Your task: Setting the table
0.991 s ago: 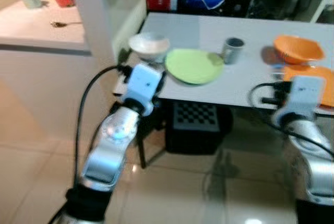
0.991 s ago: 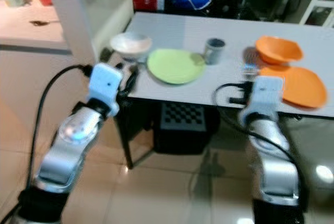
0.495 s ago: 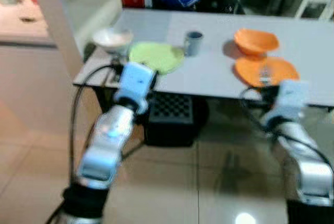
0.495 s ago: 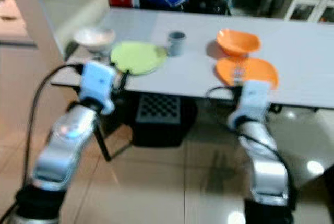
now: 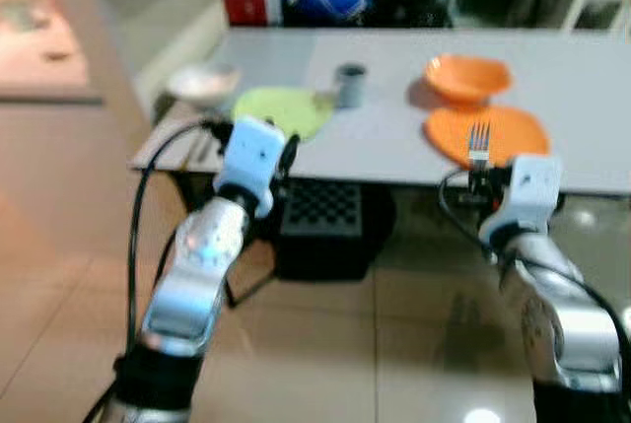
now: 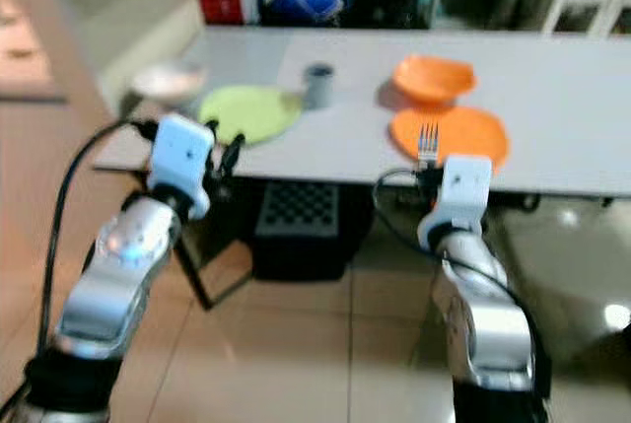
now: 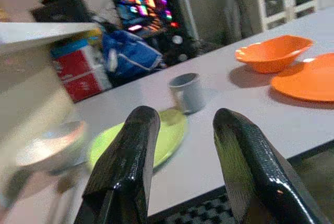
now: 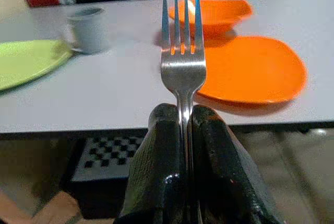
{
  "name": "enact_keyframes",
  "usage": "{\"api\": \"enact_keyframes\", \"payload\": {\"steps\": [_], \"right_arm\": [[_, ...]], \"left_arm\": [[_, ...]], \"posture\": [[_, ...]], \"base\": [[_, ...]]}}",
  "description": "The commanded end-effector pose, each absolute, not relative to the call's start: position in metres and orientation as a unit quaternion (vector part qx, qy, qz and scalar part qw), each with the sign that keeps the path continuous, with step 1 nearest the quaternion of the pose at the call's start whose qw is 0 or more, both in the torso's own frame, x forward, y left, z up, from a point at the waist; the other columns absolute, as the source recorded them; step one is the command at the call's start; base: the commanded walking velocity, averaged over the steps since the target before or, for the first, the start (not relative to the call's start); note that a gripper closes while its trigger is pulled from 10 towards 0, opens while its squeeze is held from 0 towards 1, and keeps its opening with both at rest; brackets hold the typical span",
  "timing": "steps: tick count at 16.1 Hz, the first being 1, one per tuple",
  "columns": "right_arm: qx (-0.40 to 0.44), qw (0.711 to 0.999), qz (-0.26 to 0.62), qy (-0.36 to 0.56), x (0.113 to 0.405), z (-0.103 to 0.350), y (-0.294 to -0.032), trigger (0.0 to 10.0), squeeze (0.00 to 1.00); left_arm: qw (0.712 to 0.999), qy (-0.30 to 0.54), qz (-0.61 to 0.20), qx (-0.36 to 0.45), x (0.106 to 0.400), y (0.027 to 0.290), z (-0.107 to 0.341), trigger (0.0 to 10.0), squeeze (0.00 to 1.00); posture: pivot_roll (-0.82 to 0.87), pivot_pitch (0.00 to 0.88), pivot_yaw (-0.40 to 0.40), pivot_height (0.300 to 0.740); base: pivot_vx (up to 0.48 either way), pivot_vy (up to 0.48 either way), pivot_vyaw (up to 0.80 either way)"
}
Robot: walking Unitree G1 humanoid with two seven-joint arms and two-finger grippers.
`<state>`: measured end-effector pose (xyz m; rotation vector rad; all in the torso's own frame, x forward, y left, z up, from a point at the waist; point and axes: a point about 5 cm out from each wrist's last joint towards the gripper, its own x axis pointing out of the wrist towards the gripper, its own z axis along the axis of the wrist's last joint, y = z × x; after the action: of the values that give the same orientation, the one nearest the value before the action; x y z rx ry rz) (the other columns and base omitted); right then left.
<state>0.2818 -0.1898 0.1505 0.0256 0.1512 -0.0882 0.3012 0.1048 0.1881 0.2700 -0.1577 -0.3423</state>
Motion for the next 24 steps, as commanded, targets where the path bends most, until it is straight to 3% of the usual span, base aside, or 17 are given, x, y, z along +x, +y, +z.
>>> {"api": "enact_keyframes", "payload": {"steps": [1,7,17,24], "right_arm": [[0.017,0.997,-0.031,0.07,0.282,0.155,-0.184,10.0,0.0],[0.013,0.997,-0.035,0.074,0.283,0.154,-0.186,10.0,0.0],[0.004,0.996,-0.064,0.066,0.279,0.16,-0.205,10.0,0.0],[-0.012,0.997,-0.057,0.057,0.281,0.164,-0.206,10.0,0.0]], "left_arm": [[0.971,-0.086,-0.173,0.14,0.302,0.107,0.193,10.0,0.0],[0.97,-0.086,-0.178,0.141,0.302,0.107,0.193,10.0,0.0],[0.968,-0.083,-0.195,0.133,0.301,0.097,0.189,10.0,0.0],[0.969,-0.083,-0.193,0.128,0.302,0.096,0.189,10.0,0.0]], "posture": [[-0.05,0.0,0.039,0.74],[-0.05,0.0,0.035,0.74],[-0.06,0.0,0.049,0.74],[-0.07,0.0,0.049,0.74]], "base": [[0.292,0.0,0.0],[0.29,0.0,0.0],[0.289,0.0,-0.77],[0.262,0.0,0.0]]}}
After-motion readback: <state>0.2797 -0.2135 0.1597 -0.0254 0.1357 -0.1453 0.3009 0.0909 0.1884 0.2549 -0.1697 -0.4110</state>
